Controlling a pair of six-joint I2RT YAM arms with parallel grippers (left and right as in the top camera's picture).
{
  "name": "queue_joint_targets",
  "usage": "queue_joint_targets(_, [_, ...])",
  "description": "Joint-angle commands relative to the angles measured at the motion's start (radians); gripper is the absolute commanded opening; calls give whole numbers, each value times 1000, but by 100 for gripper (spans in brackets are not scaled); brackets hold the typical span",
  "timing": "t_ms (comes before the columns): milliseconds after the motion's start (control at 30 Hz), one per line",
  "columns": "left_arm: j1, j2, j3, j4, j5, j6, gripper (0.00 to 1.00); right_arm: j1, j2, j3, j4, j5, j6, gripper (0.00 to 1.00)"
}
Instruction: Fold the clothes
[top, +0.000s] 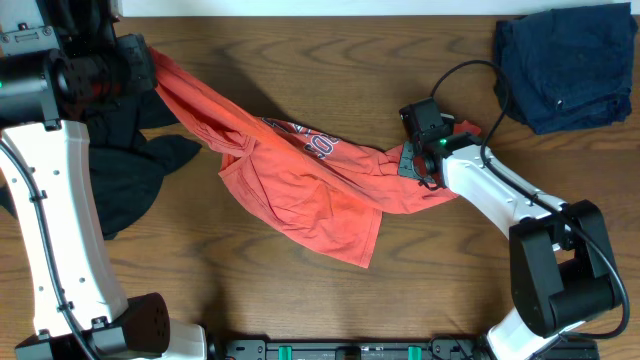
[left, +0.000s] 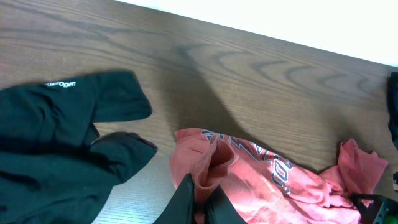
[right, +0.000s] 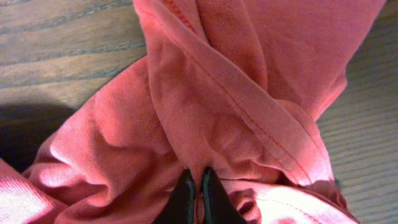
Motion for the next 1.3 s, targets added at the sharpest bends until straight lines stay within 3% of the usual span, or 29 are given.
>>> queue_joint_targets(0, [-2,4,-4,2,-9,9,6,-5,-9,-1,-1,11,-6,1])
queue_joint_targets(500, [65,-2,8,153,-95,-31,6,-250,-425,199,-64,6,-201,1])
queue_joint_targets(767, [89,-110,21,285,-95,-51,6,-303,-583,314,-66,7,-281,1])
queue_joint_targets(967, [89,-229,21,379,-132,-51,6,-303,-626,342,-63,7,-323,1])
queue_joint_targets(1133, [89,-284,21,384,-259,-51,6,-303,-627,342,-85,-6,-333,1])
queue_joint_targets(1267, [89,-296,21,382,-278,-50,6,-302,-627,342,-125,-76,-328,1])
